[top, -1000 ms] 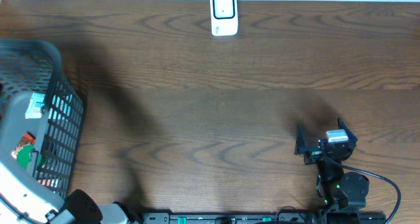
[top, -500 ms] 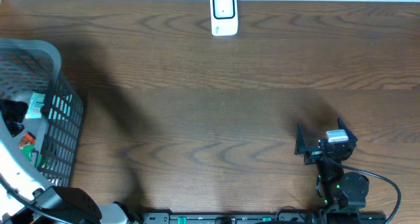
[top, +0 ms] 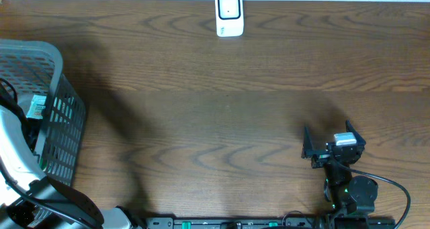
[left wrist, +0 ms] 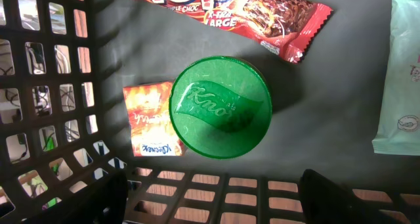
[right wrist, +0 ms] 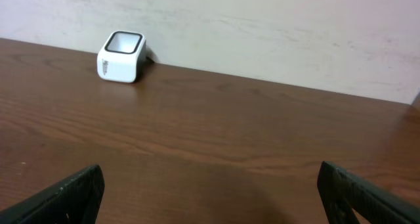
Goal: Scan the item barcode
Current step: 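Lower the left gripper into the basket and grasp the green-lidded jar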
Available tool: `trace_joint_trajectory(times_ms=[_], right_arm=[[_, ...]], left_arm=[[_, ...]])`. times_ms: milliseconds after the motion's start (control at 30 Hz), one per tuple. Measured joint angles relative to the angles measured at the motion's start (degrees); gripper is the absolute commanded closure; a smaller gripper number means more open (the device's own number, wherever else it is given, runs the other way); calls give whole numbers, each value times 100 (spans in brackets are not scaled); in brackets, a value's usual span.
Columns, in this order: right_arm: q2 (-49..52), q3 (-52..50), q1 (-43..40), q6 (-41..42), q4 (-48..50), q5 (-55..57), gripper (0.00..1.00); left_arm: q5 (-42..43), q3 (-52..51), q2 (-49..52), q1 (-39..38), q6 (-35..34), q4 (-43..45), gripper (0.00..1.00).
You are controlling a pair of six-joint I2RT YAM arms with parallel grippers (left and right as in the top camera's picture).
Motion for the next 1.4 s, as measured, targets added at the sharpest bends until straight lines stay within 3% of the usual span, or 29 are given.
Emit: trace_joint_trajectory(times_ms=[700, 1400], right_arm=[[0, 0, 0, 0, -2, 0, 1], [0, 0, 0, 0, -2, 0, 1]], left_arm=[[59, -887, -2, 26, 0, 535, 16], [87, -929, -2, 42, 2, 551, 16]])
